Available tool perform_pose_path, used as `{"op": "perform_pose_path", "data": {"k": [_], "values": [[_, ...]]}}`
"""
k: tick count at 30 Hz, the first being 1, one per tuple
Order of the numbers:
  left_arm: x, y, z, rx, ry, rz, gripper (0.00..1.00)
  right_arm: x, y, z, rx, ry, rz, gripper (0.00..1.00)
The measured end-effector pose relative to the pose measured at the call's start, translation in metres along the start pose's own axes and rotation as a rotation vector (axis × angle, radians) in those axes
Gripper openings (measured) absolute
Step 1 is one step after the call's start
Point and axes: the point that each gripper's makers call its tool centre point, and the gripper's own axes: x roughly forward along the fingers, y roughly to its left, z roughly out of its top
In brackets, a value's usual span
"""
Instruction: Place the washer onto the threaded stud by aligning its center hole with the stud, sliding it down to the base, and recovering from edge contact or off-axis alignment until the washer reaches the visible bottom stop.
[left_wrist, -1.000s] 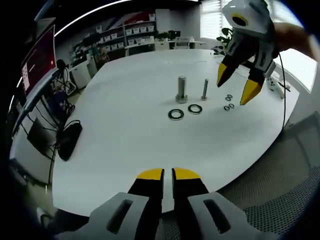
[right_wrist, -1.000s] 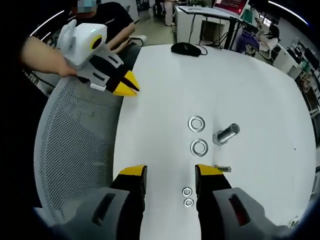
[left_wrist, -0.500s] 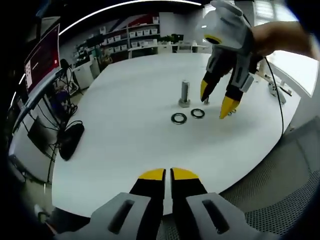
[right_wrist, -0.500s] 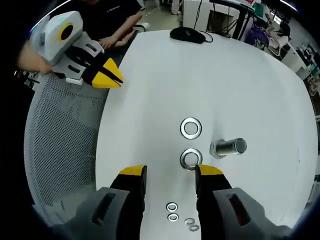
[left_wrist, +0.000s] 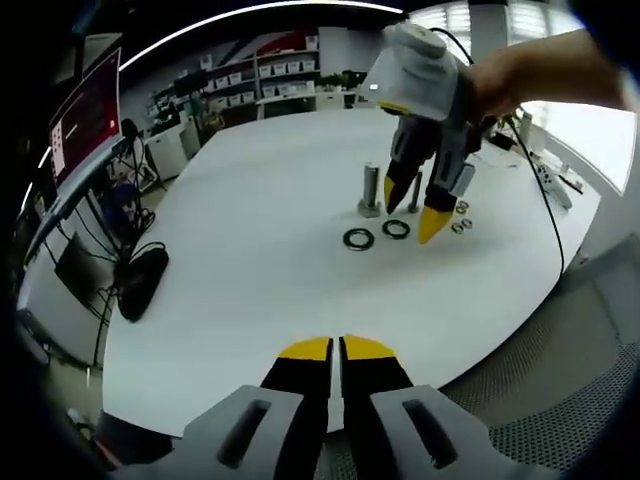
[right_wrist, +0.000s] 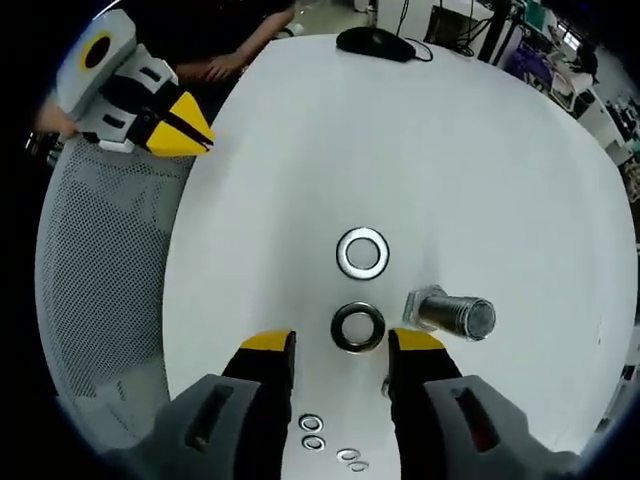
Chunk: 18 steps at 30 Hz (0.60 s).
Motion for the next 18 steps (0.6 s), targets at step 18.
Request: {"op": "perform_pose_path", "data": {"k": [18], "values": [[-0.0003,0.0003,0.002,-0.006,-0.019,-0.003,0.0,0.0067,-0.0074,-0.0014,-0.141,0.077,-0.026,0.3]]}}
